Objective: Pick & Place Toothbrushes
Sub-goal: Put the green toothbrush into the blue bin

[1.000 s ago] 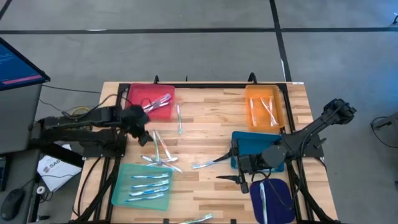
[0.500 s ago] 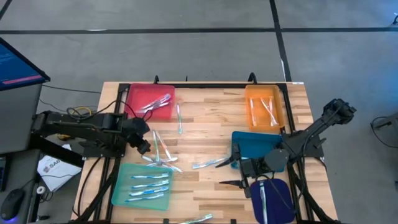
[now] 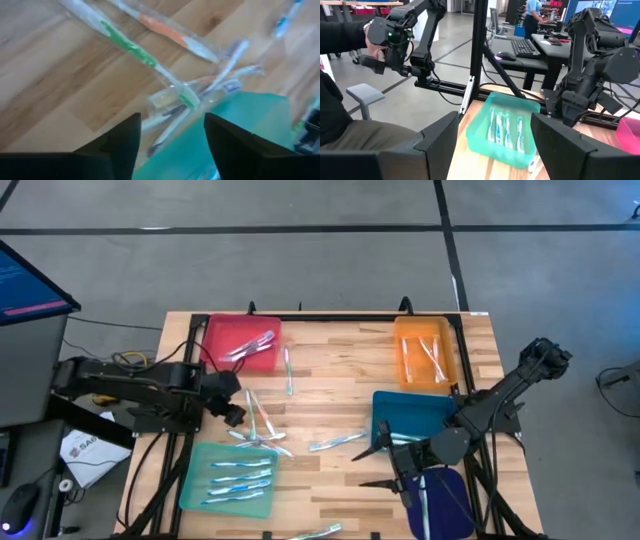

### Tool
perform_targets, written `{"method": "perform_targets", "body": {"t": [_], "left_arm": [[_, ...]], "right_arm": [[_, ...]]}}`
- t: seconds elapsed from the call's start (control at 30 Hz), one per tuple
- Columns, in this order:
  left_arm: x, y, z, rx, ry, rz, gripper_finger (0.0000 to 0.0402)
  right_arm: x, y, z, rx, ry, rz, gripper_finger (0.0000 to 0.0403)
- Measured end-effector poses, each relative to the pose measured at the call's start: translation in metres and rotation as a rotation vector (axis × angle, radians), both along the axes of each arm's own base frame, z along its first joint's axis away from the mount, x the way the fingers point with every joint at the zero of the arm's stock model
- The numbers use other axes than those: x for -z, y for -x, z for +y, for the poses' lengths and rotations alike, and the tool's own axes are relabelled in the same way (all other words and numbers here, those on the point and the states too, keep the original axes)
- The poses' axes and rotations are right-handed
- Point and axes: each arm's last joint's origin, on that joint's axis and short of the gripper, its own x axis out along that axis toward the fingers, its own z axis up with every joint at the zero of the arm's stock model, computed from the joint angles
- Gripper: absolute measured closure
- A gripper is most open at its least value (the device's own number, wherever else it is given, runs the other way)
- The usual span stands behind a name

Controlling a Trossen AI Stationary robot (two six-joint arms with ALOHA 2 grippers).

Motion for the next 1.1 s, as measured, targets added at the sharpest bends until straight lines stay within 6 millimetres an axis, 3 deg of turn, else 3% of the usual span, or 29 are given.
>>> {"method": "perform_targets", "body": {"t": [0.3, 0.63, 0.97, 1.1], "left_arm": [[0.018, -0.013, 0.004, -0.041, -0.045, 0.141, 0.0147], [0.042, -0.040, 0.010, -0.074, -0.076, 0.178, 0.0147], [0.066, -0.049, 0.012, -0.054, -0.099, 0.318, 0.0148], [0.064, -0.048, 0.012, -0.056, -0.107, 0.303, 0.0178]], "right_arm": [[0.002, 0.000, 0.000, 0.001, 0.015, 0.019, 0.0158], [0.002, 0.000, 0.000, 0.001, 0.015, 0.019, 0.0158], [0.004, -0.001, -0.002, 0.006, 0.026, 0.032, 0.0158], [0.004, -0.001, -0.003, 0.010, 0.027, 0.032, 0.0158]]}}
